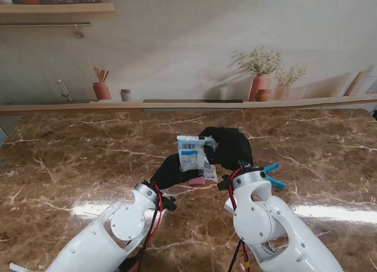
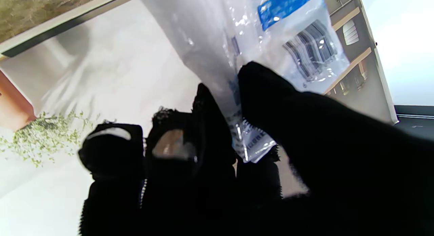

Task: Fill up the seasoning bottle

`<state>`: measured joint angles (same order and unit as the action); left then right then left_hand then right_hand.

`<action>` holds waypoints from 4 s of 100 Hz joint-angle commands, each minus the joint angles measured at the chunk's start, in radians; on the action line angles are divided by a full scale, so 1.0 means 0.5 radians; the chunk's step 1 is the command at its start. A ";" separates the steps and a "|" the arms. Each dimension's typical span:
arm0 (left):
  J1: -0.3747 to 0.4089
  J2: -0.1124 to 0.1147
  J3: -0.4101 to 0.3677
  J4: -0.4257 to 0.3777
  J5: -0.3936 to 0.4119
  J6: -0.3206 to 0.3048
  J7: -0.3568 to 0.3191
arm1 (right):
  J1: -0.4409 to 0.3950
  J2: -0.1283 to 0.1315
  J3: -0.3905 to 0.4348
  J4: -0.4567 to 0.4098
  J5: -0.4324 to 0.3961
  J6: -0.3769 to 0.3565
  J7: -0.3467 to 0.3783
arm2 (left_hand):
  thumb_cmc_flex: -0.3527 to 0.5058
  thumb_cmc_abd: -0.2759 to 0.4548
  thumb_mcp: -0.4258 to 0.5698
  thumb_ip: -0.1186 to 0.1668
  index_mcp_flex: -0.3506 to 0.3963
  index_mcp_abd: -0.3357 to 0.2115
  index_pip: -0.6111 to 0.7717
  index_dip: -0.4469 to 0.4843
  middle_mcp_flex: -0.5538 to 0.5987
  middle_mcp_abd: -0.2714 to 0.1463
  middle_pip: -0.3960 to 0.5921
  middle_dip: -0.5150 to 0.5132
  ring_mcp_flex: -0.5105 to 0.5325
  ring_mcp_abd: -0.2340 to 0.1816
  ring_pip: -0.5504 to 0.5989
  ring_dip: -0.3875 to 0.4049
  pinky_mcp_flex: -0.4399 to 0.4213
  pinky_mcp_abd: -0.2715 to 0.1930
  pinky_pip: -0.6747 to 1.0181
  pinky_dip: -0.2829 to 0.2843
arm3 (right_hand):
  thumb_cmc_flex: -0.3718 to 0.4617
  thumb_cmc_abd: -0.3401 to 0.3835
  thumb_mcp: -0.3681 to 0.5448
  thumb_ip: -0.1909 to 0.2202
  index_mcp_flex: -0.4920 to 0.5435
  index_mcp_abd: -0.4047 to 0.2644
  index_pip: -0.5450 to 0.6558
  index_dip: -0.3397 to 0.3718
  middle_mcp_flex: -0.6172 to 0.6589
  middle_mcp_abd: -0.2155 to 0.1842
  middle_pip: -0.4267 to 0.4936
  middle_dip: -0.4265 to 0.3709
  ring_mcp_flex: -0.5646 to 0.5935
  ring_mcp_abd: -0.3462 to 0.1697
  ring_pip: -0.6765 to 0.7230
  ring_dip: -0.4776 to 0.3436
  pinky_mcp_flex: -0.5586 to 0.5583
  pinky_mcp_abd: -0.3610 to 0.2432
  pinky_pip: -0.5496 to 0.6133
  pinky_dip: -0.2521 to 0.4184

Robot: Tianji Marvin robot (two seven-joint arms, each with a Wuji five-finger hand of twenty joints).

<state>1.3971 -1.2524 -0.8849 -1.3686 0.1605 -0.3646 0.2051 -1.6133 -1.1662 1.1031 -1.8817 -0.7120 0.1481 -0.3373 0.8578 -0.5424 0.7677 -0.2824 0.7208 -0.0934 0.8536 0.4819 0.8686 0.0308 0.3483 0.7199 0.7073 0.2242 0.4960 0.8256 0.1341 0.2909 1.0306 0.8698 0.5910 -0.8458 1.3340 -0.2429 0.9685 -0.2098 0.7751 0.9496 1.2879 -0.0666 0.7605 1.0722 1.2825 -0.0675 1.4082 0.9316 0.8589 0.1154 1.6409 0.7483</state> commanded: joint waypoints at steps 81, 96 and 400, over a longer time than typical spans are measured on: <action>0.342 0.333 -0.451 -0.402 -0.447 0.163 -1.083 | -0.162 0.061 -0.223 -0.044 0.358 0.148 0.523 | 0.123 0.069 0.483 -0.004 0.395 -0.153 0.403 0.099 0.719 0.043 0.283 0.067 0.844 0.047 0.712 0.141 0.615 0.109 0.702 0.244 | 0.054 0.168 0.302 0.284 0.247 -0.231 0.264 0.294 0.239 -0.192 0.183 0.045 0.087 -0.290 0.157 0.057 0.162 -0.015 0.192 0.022; 0.343 0.357 -0.448 -0.335 -0.449 0.207 -1.197 | -0.113 0.069 -0.297 0.057 0.446 0.214 0.610 | 0.126 0.104 0.464 0.001 0.380 -0.145 0.400 0.113 0.713 0.046 0.294 0.060 0.852 0.049 0.722 0.146 0.617 0.103 0.714 0.239 | 0.049 0.174 0.299 0.300 0.239 -0.223 0.266 0.283 0.237 -0.190 0.203 0.018 0.086 -0.295 0.171 0.049 0.170 -0.026 0.202 0.008; 0.216 0.186 -0.260 0.194 -0.106 -0.159 -0.442 | 0.141 0.123 -0.523 0.403 0.192 0.466 0.805 | -0.697 -0.043 0.030 0.371 -0.264 0.002 -0.283 0.095 -0.498 -0.019 0.088 -0.507 -0.207 -0.036 -0.070 -0.002 -0.087 -0.105 -0.050 0.136 | -0.270 0.179 -0.260 0.158 -0.030 -0.137 0.375 -0.365 0.008 -0.196 0.057 -0.066 -0.178 -0.063 -0.474 -0.068 -0.199 -0.198 0.057 0.254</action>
<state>1.4963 -1.1726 -1.0026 -1.2635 0.1239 -0.4551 -0.0376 -1.5269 -1.1024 0.8399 -1.6739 -0.6154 0.3842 0.0575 0.6220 -0.6143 0.9086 -0.1361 0.6383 -0.1095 0.7608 0.4939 0.6704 0.0518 0.4140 0.4848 0.6470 0.2381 0.4943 0.8459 0.1229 0.2448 1.0418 0.9105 0.4156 -0.7554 1.1479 -0.1683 0.9186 -0.1607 0.8997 0.7296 1.2566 -0.1220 0.7640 1.0147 1.1447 -0.0563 1.1383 0.8692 0.7443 0.0379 1.5975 0.8466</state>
